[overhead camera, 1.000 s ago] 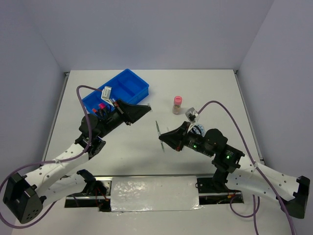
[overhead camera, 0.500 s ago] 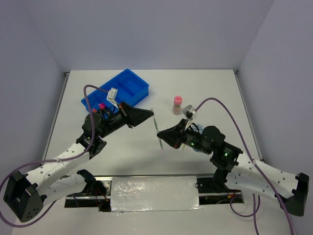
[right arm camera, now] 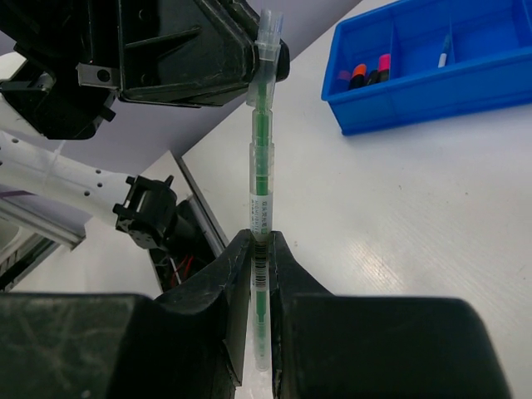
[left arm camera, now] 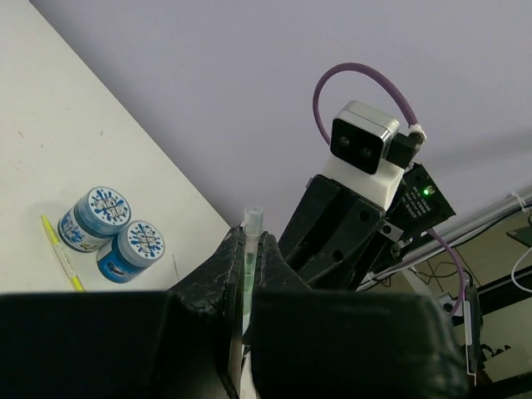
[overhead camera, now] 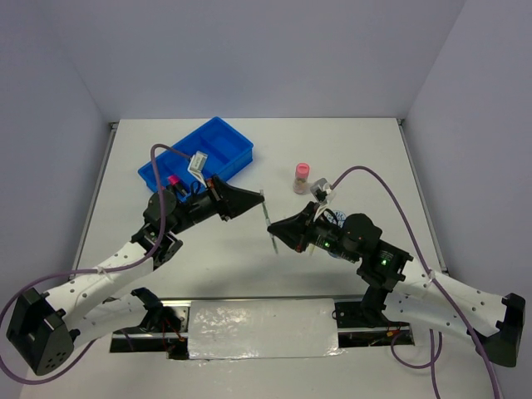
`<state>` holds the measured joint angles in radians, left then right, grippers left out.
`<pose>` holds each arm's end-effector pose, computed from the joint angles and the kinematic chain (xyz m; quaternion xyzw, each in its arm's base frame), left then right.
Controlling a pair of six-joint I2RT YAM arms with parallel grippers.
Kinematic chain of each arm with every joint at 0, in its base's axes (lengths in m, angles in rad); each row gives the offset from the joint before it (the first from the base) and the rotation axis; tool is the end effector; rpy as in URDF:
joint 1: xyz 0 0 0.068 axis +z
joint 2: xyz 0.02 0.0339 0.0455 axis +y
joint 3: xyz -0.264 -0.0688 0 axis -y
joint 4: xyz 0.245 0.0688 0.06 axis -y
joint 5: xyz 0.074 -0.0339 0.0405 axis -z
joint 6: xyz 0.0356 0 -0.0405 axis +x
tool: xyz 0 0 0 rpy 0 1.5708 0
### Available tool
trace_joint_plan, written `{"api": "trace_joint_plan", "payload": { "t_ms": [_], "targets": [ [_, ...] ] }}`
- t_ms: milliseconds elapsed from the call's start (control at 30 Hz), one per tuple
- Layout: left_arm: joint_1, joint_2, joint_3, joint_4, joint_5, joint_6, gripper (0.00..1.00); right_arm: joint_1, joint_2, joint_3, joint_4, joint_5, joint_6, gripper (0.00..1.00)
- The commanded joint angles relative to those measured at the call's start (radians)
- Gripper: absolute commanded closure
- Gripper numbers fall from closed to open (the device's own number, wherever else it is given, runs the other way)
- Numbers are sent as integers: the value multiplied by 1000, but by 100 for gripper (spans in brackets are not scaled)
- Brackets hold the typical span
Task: Sort the stationery into containers
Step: Close the pen cap on the pen.
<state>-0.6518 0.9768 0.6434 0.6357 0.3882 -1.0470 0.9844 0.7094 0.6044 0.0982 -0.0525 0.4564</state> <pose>0.1711 -0.1475 0.3406 0.0382 0.6006 -0.6690 0.4362 0.0976 0.1503 0.3187 -0.2029 0.6799 0.4787 0.5171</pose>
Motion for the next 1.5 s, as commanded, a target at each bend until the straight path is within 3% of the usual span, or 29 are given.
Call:
{"api": "trace_joint_plan", "payload": {
  "t_ms": [0, 600, 767, 900, 1200, 1467],
  "targets": [
    [-9, 2, 47, 44, 32, 28, 100, 11, -4, 54, 18, 29, -18, 100],
    [-51, -1, 54, -39, -5, 73, 98, 10, 38, 152, 44, 183, -79, 100],
    [-52, -9, 62, -71, -3, 84, 92, 10, 21, 163, 89, 57, -201, 100],
    [-54, -15, 96, -123, 5, 128, 93, 8, 64, 235, -37, 82, -249, 100],
    [-54, -41, 98, -108, 15, 194, 88, 8, 51, 215, -25, 154, -148, 100],
    [-58, -47, 65, -25, 21, 208, 91, 10, 81, 245, -46, 161, -62, 100]
  ]
}}
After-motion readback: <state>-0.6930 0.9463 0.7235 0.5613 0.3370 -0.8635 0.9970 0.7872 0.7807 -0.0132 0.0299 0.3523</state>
